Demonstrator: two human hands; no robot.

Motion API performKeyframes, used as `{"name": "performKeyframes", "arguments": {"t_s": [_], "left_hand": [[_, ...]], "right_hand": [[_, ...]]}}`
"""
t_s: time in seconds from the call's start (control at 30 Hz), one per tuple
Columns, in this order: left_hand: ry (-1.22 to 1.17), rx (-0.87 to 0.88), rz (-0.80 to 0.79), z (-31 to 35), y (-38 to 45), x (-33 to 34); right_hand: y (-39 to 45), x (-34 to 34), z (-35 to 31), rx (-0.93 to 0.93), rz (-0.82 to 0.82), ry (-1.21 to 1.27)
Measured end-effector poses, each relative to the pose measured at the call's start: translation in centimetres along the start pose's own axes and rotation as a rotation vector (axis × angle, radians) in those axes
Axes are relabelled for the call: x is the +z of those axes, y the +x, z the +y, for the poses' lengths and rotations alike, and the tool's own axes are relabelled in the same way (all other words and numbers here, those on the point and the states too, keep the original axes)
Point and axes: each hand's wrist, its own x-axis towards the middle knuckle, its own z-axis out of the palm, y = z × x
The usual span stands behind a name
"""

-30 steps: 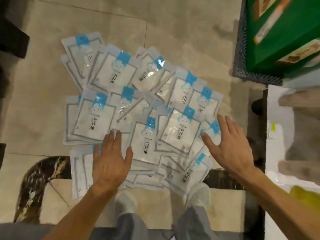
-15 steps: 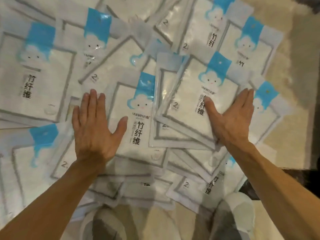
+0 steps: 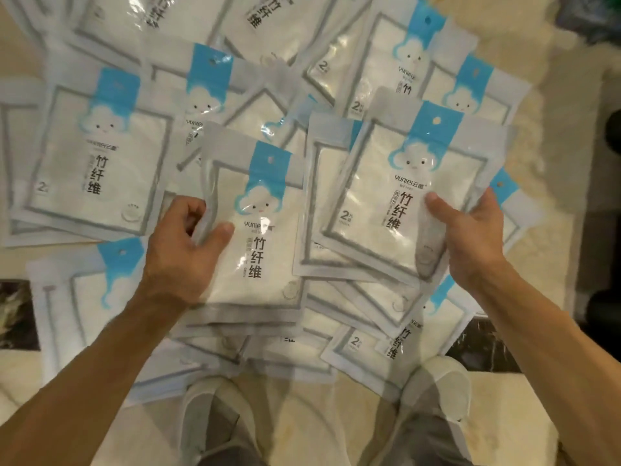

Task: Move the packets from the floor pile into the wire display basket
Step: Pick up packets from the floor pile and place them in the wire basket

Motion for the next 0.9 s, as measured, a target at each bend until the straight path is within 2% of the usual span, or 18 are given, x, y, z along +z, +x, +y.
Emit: {"name": "performKeyframes", "arguments": {"t_s": [0.13,0.27,0.4,0.63,0.9], "left_hand": [[-0.243,-0.191,-0.005,2.6,-1.9,-2.9],[-0.374,-0.210,-0.013,5.2,-4.1,-7.3],[-0.498,-0.253,-0.040,10.5,-6.9,-12.4],[-0.656,-0.302,-0.019,23.0,-12.1,-24.4],[-0.809,-0.229,0.039,38.6,-21.7,-41.9]], "right_hand": [[-2.9,-2.3,-3.3,0.058,-0.123,0.029],[-6.4,-4.6,-8.5,0.127,-0.254,-0.006],[-10.0,-6.2,-16.0,0.141,-0.375,-0.017],[-18.8,-8.5,-32.9,0.096,-0.545,-0.051],[-34.0,-11.6,-55.4,-0.069,-0.690,-0.097]]}}
